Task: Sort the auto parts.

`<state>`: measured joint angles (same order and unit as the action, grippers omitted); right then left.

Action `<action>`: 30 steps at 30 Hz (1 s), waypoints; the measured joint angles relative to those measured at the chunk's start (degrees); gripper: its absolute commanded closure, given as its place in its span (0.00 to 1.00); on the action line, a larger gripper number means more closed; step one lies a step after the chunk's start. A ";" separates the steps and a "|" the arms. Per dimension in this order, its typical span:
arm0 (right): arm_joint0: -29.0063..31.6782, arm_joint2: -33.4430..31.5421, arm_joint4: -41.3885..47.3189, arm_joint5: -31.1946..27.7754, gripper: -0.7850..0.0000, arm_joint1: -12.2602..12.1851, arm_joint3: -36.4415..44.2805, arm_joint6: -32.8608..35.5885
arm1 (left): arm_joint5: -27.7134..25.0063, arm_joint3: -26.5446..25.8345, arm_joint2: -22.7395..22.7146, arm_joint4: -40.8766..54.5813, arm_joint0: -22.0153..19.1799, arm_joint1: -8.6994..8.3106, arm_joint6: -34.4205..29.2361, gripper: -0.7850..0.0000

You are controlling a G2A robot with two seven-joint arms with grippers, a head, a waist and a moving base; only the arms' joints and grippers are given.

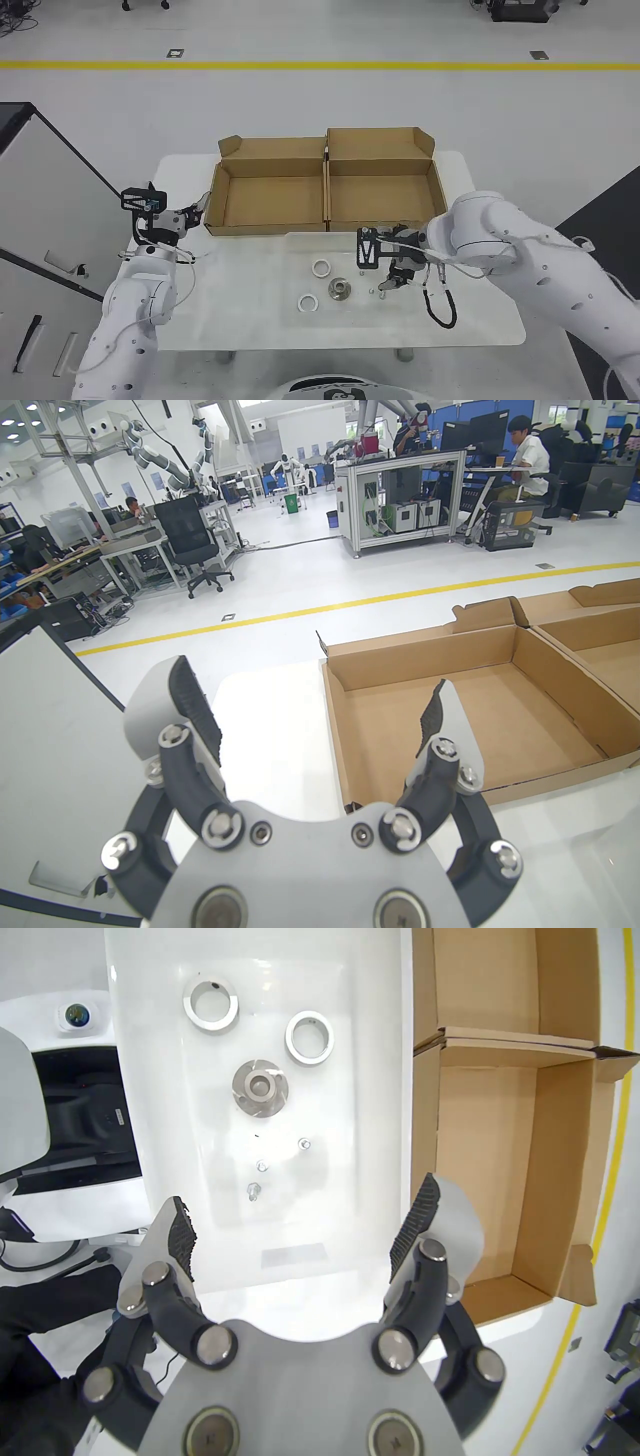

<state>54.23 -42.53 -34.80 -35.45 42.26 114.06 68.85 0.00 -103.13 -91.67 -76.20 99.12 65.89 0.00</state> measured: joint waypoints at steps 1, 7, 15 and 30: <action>-0.46 0.98 -0.08 -0.07 0.00 -0.16 -0.41 -0.07 | 0.00 0.00 0.00 0.00 0.00 0.00 0.00 0.00; -2.25 5.31 -0.60 -0.43 0.00 -0.63 -2.17 -0.44 | 0.00 0.00 0.00 0.00 0.00 0.00 0.00 0.00; -5.12 10.56 -1.15 -1.08 0.00 -0.35 -4.08 -1.10 | 0.00 0.00 0.00 0.00 0.00 0.00 0.00 0.00; -9.92 18.83 -1.85 -2.50 0.00 1.35 -7.99 -2.51 | 0.00 0.00 0.00 0.00 0.00 0.00 0.00 0.00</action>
<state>44.31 -23.70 -36.64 -37.95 43.61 106.07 66.34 0.00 -103.13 -91.67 -76.20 99.12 65.89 0.00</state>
